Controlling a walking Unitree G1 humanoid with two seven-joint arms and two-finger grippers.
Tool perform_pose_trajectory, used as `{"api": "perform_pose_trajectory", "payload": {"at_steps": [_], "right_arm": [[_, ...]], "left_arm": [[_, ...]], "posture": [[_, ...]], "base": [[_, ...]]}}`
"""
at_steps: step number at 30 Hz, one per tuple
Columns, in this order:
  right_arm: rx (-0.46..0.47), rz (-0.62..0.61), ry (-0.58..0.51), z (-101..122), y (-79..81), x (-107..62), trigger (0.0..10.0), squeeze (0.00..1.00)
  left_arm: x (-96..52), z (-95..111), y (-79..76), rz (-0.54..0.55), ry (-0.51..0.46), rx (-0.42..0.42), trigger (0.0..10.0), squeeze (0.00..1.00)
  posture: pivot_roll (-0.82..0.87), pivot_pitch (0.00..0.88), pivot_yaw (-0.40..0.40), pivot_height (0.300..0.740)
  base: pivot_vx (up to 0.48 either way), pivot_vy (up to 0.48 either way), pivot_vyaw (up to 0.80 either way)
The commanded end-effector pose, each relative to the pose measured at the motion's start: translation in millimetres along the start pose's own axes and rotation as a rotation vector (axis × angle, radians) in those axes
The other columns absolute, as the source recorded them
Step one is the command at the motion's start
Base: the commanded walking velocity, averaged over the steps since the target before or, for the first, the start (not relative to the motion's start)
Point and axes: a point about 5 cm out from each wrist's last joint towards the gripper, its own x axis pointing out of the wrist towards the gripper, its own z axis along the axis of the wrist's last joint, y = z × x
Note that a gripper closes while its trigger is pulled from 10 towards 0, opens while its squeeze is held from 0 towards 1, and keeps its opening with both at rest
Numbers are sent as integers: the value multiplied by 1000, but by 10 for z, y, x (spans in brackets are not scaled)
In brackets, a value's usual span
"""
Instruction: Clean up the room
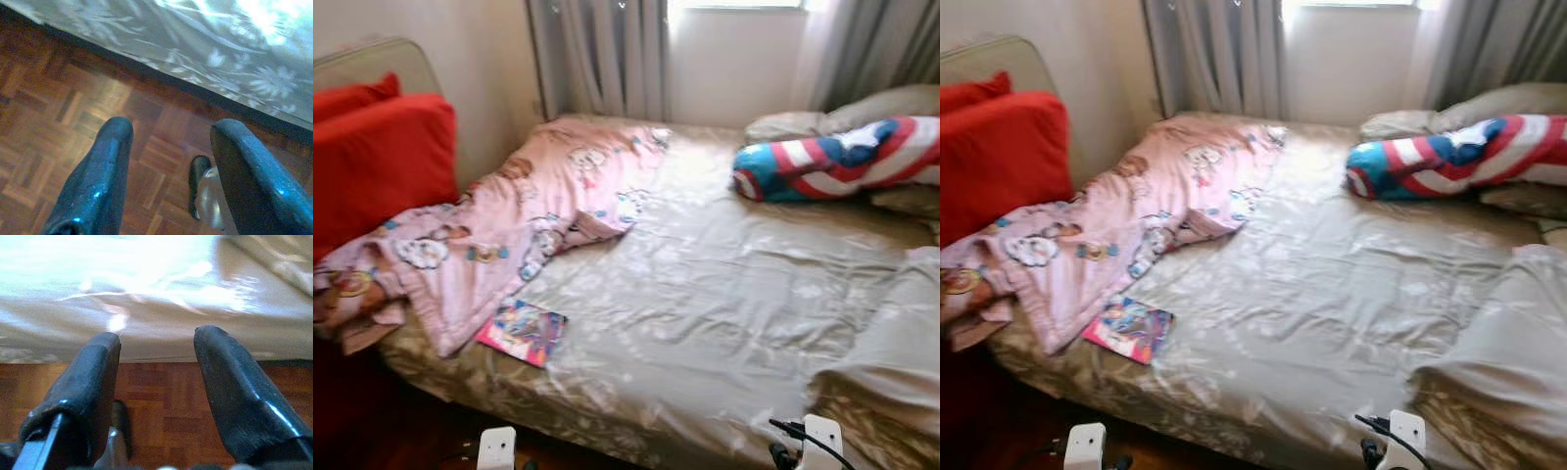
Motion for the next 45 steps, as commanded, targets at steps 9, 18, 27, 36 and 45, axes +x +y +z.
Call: {"api": "perform_pose_trajectory", "payload": {"at_steps": [9,18,27,36,45], "right_arm": [[0,-3,19,-43,-13,-8,10000,0],[4,1,10,-36,-4,-8,10000,0],[5,6,8,-36,8,-7,10000,0],[-3,33,12,-55,69,-5,10000,0],[-16,32,-4,-38,82,-3,10000,0]], "left_arm": [[-8,-20,55,7,13,8,10000,0],[-31,-112,50,7,52,8,10000,0],[-24,-89,48,5,44,9,10000,0],[-21,-71,88,11,42,16,10000,0],[16,126,157,15,-47,-13,10000,0]], "posture": [[7,0,-7,740],[6,0,-6,740],[7,0,-3,740],[12,0,21,740],[-7,0,24,740]], "base": [[0,-300,-707],[0,-300,-196],[0,-300,0],[0,-133,0],[0,0,0]]}}
